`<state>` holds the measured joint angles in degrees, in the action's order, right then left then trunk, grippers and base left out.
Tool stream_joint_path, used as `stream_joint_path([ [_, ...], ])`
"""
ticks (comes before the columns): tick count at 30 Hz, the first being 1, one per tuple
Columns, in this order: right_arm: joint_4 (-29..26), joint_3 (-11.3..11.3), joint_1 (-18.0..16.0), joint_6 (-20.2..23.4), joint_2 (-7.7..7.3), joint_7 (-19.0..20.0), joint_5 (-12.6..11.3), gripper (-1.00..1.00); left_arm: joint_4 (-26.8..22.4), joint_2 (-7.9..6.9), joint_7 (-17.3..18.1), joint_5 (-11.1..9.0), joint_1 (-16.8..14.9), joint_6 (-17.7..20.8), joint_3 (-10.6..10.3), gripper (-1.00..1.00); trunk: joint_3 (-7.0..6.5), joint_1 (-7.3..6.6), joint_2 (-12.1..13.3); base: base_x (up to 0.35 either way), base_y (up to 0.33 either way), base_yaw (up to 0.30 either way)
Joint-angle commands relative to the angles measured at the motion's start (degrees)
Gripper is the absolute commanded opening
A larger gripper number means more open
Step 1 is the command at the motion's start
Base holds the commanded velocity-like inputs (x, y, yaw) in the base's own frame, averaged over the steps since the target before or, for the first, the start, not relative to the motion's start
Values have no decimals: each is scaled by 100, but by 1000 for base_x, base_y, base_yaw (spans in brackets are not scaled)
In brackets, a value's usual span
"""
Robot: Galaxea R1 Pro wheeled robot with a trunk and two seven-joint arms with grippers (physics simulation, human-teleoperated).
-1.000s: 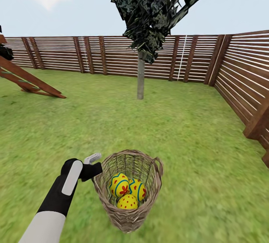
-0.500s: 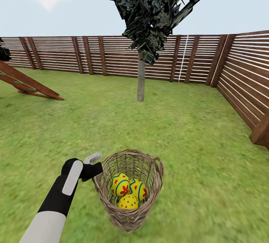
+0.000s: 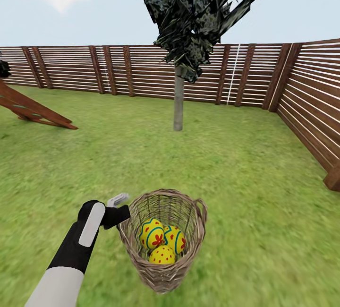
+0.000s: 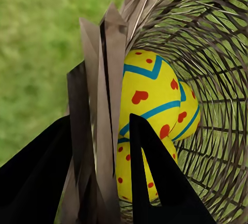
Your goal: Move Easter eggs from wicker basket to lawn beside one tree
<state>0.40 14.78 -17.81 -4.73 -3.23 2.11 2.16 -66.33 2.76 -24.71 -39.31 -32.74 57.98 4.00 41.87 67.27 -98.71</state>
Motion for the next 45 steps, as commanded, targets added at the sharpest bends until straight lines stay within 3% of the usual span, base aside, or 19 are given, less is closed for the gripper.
stream_joint_path([
  [1, 4, -2, -4, -19, -2, 14, 22, 100, -5, 6, -58, -140, -4, -3, 12, -100, 5, 3, -2, 316, 0, 0],
  [45, 118, -2, -4, 39, -15, 50, 28, 100, 0, 32, -52, -136, -5, -6, -5, -100, 5, 3, -2, 316, 0, 0],
])
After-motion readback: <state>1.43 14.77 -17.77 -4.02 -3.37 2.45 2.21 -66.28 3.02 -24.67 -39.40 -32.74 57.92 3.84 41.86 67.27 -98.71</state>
